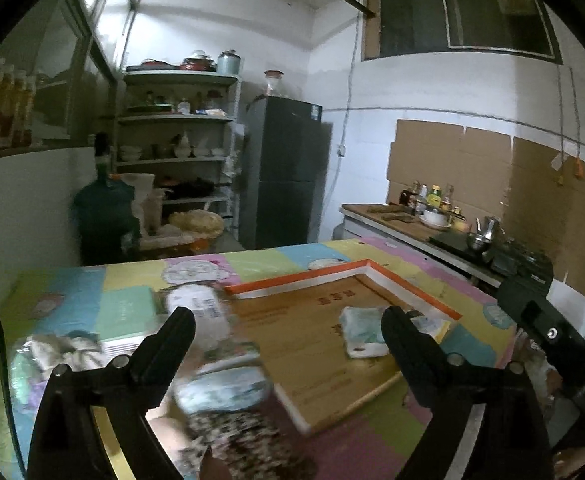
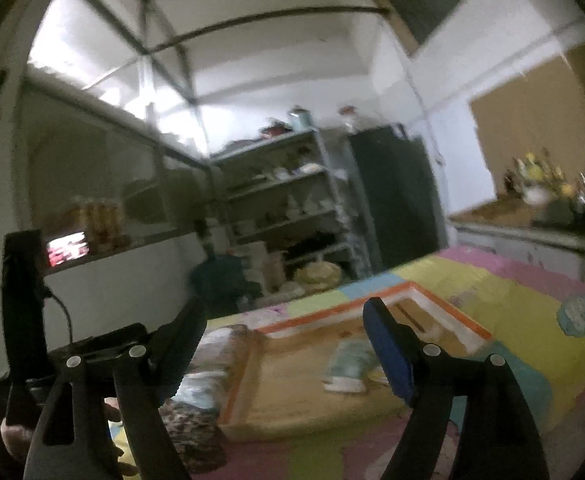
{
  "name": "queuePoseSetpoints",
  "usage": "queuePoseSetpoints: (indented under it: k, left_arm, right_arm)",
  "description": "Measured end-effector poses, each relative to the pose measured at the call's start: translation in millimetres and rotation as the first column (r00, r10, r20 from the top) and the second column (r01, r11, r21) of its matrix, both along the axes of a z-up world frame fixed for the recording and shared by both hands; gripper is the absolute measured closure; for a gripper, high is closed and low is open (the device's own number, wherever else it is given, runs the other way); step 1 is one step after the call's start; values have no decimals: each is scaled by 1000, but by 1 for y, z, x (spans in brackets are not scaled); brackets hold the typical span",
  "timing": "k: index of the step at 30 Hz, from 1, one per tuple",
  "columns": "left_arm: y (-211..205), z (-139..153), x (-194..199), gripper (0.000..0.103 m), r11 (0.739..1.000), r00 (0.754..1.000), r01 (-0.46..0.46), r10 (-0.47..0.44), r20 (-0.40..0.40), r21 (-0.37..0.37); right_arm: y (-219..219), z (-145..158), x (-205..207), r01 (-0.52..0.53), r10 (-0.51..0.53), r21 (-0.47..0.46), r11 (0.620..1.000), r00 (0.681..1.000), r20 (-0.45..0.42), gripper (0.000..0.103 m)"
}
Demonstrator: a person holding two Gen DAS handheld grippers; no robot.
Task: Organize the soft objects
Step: 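Move the left gripper back to the pile toward the plush bunny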
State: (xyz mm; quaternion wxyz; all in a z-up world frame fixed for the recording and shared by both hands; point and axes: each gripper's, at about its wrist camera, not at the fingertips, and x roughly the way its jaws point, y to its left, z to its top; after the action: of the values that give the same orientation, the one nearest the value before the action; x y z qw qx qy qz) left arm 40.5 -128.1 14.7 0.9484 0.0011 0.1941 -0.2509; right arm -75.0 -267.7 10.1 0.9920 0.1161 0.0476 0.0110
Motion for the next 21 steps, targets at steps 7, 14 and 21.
queuePoseSetpoints:
  k: [7,14,21]
  left_arm:
    - [43,-6,-6,8,992,992,-122,123,-16,20]
    - [106,-15,-14,8,976,978,-206,203,-36,-71]
    - [144,-27,-19,9,960,963,-268,266,-39,-83]
  right_arm:
    - [54,10,5,-5,6,-115,993,1000,8,22]
    - [90,4,25,-73,66,-105,992,996,-67,22]
    - [112,-1,40,-114,102,-96,989,988,-116,22]
